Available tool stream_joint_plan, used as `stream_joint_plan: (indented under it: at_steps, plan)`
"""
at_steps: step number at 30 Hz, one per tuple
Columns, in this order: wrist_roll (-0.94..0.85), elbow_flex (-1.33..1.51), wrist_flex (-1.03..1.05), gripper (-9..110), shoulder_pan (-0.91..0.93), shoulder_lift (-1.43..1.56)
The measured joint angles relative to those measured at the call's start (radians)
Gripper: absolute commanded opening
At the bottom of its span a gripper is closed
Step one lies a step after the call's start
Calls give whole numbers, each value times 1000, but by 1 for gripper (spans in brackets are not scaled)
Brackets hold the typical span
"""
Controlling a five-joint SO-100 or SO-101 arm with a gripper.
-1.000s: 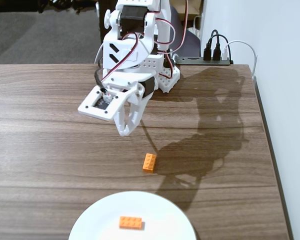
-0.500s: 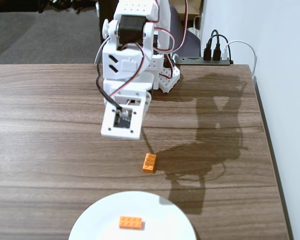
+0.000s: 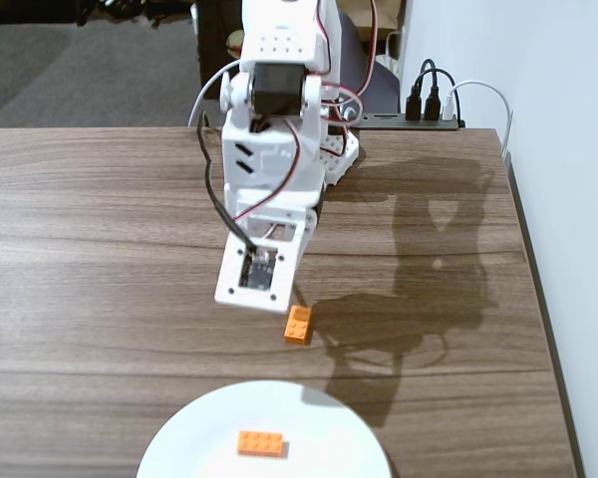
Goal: Grasp a lego block and put it on the plate.
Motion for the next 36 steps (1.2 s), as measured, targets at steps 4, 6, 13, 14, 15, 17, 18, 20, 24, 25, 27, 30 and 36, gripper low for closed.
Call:
stream_joint_plan:
  at_steps: [4, 6, 13, 14, 15, 17, 18, 20, 24, 25, 27, 30, 36]
  plan:
    - [9, 17, -28, 3, 0, -18]
    - [9, 28, -41, 9, -3, -21]
    - [31, 35, -48, 34, 0, -21]
    - [31, 35, -48, 35, 3, -21]
    - [31, 35, -48, 37, 9, -23]
    - [31, 35, -48, 38, 12, -32]
    - [31, 35, -48, 38, 12, -38]
    - [31, 35, -48, 38, 9, -55]
    - [34, 37, -72, 38, -3, -81]
    - [37, 37, -77, 38, -2, -89]
    - [40, 38, -89, 37, -2, -106]
    - [40, 41, -104, 37, -5, -129]
    - [40, 89, -160, 37, -6, -167]
